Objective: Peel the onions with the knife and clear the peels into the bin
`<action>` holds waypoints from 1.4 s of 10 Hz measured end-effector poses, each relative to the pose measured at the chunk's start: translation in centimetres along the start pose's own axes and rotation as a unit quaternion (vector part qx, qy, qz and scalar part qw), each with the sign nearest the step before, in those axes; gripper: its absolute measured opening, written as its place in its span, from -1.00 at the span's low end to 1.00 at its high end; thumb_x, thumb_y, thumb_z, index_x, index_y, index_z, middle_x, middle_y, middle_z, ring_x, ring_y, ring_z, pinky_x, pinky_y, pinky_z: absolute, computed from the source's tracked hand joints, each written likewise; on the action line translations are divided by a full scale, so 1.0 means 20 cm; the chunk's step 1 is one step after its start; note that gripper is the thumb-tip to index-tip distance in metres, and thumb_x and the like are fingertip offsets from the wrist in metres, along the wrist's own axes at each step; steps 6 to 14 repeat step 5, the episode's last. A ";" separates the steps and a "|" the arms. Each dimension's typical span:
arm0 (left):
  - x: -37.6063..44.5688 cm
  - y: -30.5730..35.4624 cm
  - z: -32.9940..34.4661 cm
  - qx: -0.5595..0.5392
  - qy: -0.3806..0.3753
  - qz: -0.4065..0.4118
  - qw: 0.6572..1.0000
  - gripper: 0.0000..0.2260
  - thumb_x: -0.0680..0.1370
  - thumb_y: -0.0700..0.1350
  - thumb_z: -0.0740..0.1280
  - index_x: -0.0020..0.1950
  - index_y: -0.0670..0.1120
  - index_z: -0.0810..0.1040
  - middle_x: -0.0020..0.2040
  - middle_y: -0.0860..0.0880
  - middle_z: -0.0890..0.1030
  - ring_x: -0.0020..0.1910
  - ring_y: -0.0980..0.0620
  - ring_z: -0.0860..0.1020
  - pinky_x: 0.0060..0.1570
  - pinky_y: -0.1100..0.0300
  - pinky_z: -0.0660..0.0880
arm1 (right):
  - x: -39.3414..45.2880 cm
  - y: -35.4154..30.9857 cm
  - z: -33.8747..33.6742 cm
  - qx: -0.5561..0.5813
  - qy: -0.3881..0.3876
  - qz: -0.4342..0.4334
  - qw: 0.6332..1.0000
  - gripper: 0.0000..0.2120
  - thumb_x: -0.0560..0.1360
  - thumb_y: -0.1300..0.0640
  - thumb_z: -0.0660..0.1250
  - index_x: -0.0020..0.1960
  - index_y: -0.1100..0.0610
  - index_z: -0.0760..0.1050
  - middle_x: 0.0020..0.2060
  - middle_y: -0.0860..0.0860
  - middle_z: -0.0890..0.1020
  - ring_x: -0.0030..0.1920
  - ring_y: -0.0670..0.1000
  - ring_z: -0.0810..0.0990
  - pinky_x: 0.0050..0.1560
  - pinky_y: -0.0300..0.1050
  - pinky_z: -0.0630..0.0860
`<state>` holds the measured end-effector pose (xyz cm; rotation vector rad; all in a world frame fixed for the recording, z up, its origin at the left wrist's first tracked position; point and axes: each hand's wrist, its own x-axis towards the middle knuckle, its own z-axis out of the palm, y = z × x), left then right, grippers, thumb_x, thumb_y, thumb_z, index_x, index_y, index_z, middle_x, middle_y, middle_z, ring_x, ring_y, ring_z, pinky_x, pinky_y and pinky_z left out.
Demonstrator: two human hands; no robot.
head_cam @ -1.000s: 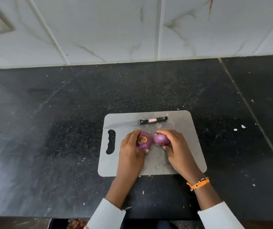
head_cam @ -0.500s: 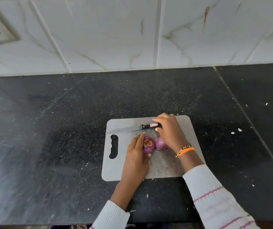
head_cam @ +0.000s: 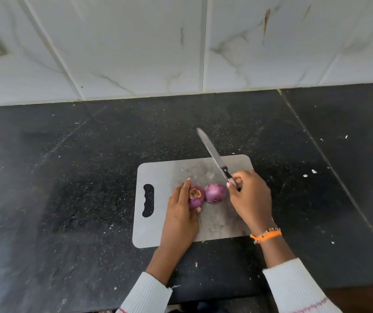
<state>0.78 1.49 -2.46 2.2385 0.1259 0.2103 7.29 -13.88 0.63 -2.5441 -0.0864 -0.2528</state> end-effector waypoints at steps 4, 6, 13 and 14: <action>0.00 -0.01 -0.01 0.019 -0.018 -0.001 1.000 -0.36 0.50 -0.17 0.37 0.51 -0.06 0.14 0.42 -0.06 0.31 0.37 -0.02 0.29 0.29 0.34 0.13 | -0.22 0.08 -0.05 -0.015 -0.060 0.072 0.995 -0.71 0.39 -0.01 0.47 0.00 0.15 0.58 -0.13 0.01 0.57 -0.17 0.00 0.57 -0.24 -0.16 0.49; -0.01 0.02 -0.05 0.014 -0.002 -0.016 1.000 -0.36 0.51 -0.09 0.36 0.51 -0.07 0.13 0.43 -0.05 0.28 0.39 -0.02 0.25 0.30 0.33 0.10 | -0.17 0.03 -0.10 0.007 -0.011 0.037 0.999 -0.65 0.46 -0.06 0.38 0.12 0.15 0.55 -0.11 -0.02 0.55 -0.12 -0.01 0.56 -0.19 -0.11 0.50; -0.01 0.02 -0.05 0.014 -0.002 -0.016 1.000 -0.36 0.51 -0.09 0.36 0.51 -0.07 0.13 0.43 -0.05 0.28 0.39 -0.02 0.25 0.30 0.33 0.10 | -0.17 0.03 -0.10 0.007 -0.011 0.037 0.999 -0.65 0.46 -0.06 0.38 0.12 0.15 0.55 -0.11 -0.02 0.55 -0.12 -0.01 0.56 -0.19 -0.11 0.50; -0.01 0.02 -0.05 0.014 -0.002 -0.016 1.000 -0.36 0.51 -0.09 0.36 0.51 -0.07 0.13 0.43 -0.05 0.28 0.39 -0.02 0.25 0.30 0.33 0.10 | -0.17 0.03 -0.10 0.007 -0.011 0.037 0.999 -0.65 0.46 -0.06 0.38 0.12 0.15 0.55 -0.11 -0.02 0.55 -0.12 -0.01 0.56 -0.19 -0.11 0.50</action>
